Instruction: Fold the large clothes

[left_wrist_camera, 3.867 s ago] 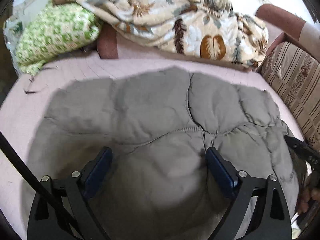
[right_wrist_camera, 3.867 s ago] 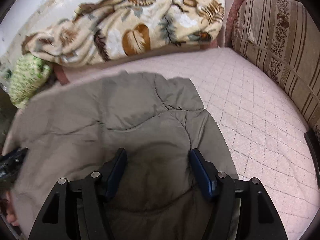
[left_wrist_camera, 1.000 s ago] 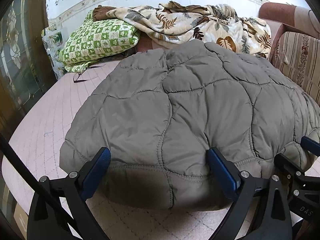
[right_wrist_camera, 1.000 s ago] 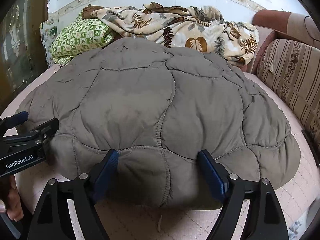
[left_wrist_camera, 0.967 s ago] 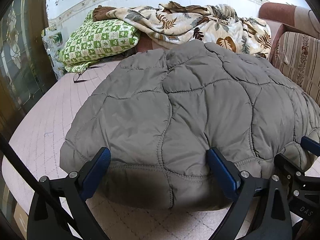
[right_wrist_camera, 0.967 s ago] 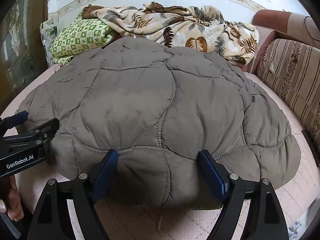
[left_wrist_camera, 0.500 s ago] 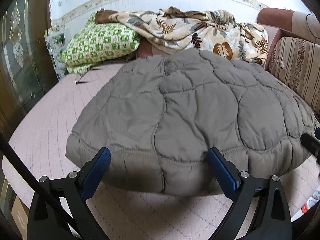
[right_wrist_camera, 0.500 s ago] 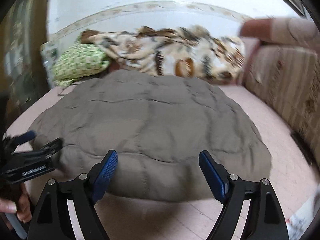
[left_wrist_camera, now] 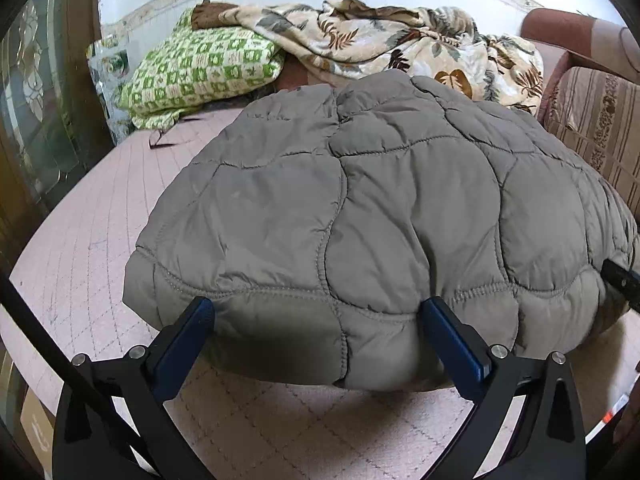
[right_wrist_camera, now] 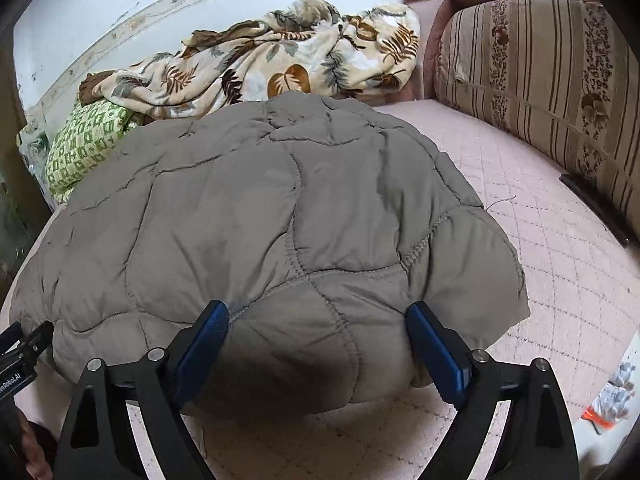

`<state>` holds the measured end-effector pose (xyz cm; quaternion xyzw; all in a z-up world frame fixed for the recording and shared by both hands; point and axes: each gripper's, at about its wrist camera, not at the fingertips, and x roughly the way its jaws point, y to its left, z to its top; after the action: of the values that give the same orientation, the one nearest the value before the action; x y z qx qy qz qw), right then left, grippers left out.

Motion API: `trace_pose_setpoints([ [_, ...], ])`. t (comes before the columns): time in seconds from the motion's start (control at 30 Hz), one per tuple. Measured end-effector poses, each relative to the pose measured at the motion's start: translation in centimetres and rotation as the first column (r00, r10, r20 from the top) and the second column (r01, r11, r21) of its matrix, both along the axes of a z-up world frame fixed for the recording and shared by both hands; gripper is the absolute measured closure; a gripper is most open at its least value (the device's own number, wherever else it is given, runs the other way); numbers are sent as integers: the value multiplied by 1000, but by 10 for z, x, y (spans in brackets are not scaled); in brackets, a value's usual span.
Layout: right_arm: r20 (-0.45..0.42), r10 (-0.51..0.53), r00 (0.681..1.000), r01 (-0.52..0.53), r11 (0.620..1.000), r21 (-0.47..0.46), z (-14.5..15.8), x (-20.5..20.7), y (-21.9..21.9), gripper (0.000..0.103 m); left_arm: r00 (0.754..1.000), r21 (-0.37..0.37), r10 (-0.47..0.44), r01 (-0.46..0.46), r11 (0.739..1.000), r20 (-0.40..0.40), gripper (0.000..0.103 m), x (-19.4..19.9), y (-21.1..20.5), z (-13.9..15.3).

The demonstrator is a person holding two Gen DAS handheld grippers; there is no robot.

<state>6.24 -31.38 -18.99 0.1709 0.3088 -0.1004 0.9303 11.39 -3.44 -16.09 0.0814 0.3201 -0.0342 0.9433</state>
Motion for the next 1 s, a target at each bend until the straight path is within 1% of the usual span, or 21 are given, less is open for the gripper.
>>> trace_pose_setpoints([
  [0.1,16,-18,1000,18,999,-26,3,-3,2,9,1000,8,5,-5,1000,12,0,0,-2,0],
  [0.13,29,-27,999,28,999,-46,5,-7,6,12,1000,2,5,-5,1000,12,0,0,-1,0],
  [0.2,105,-28,994,40,992,-120,17,-19,19,13,1000,-3,7,-7,1000,11,0,1,-1,0],
  [0.27,174,8,985,24,984,-179,29,-27,35,13,1000,-6,9,-9,1000,11,0,2,0,-1],
  [0.3,194,33,981,8,978,-209,33,-29,45,13,1000,-7,10,-10,1000,14,0,1,1,-1],
  [0.33,200,52,978,-7,976,-219,35,-29,50,13,1000,-4,10,-9,1000,18,0,1,1,-2],
  [0.4,196,103,975,-55,970,-236,35,-23,65,13,1000,-4,6,-6,1000,22,0,0,1,-2],
  [0.47,168,135,977,-95,969,-227,30,-14,73,13,1000,-6,-2,2,1000,24,0,0,2,-2],
  [0.57,111,146,983,-122,973,-197,17,2,75,13,1000,-1,-7,7,1000,30,0,-3,2,-4],
  [0.6,97,144,985,-125,975,-183,13,5,75,13,1000,1,-8,8,1000,30,0,-2,1,-4],
  [0.67,95,140,986,-121,977,-176,9,8,76,12,1000,-1,-7,7,1000,29,0,-2,1,-5],
  [0.77,84,144,986,-125,972,-199,4,10,80,10,1000,2,-7,7,1000,31,0,-3,1,-4],
  [1.0,78,139,987,-120,970,-210,0,11,85,7,999,3,-6,6,1000,33,0,-3,1,-5],
])
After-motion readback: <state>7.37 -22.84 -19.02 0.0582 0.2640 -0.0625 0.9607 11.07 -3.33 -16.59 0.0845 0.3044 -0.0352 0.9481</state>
